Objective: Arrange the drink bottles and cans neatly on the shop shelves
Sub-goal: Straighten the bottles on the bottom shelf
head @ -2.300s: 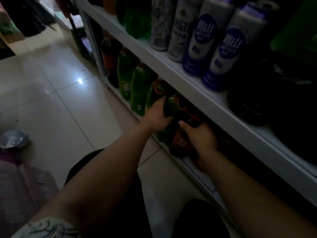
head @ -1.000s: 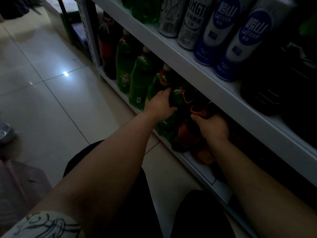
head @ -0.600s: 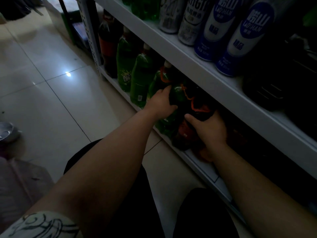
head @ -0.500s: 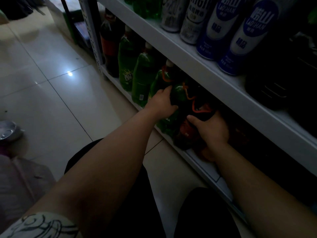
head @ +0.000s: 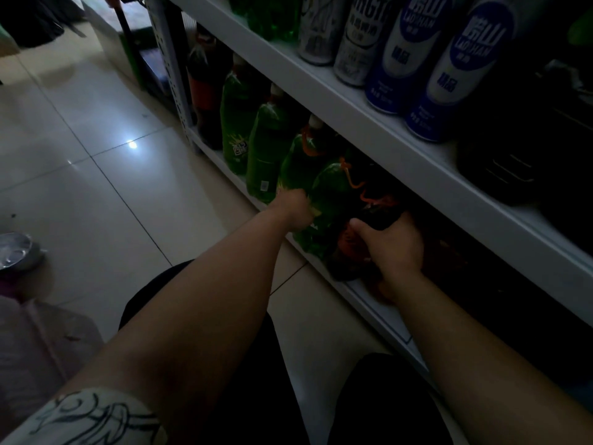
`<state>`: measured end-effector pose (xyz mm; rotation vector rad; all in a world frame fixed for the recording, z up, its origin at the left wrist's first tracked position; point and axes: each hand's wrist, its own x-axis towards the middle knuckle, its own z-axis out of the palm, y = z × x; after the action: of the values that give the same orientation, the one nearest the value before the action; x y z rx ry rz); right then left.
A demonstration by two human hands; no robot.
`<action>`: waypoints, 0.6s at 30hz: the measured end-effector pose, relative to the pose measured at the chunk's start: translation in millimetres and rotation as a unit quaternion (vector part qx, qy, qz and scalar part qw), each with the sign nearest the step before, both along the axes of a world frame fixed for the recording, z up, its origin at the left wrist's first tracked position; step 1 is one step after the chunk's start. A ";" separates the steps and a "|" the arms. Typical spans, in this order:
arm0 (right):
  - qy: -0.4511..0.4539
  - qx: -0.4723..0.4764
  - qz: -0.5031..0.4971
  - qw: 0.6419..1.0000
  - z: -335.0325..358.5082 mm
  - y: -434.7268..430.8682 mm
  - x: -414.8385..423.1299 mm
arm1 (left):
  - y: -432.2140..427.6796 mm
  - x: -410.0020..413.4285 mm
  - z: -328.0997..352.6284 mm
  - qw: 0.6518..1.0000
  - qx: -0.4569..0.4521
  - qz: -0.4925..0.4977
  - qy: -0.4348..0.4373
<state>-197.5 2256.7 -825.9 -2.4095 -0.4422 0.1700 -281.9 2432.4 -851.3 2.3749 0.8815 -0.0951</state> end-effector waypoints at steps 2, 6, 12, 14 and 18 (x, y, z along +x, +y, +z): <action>-0.010 0.005 0.002 1.000 -3.2 2.0 2.5 | 3.7 -1.3 -4.6 0.999 0.012 -0.012 0.033; 0.007 0.033 0.033 0.999 -8.0 0.2 9.7 | 10.4 -7.6 -9.7 0.993 0.038 -0.045 0.102; -0.090 0.129 0.044 0.987 -22.0 -26.9 -27.8 | 5.4 -5.6 -9.5 0.990 0.034 -0.084 0.113; -0.086 0.141 0.033 0.986 -43.4 -54.2 -49.2 | 1.5 -6.8 -10.3 0.989 0.003 -0.098 0.107; 0.061 0.121 -0.112 0.984 -69.0 -111.1 -49.4 | -10.2 -10.5 -18.5 0.965 -0.088 -0.126 0.212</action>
<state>-247.0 2145.6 -894.9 -2.1765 -0.1244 0.1522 -292.4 2422.2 -869.8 2.3217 0.7132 -0.7748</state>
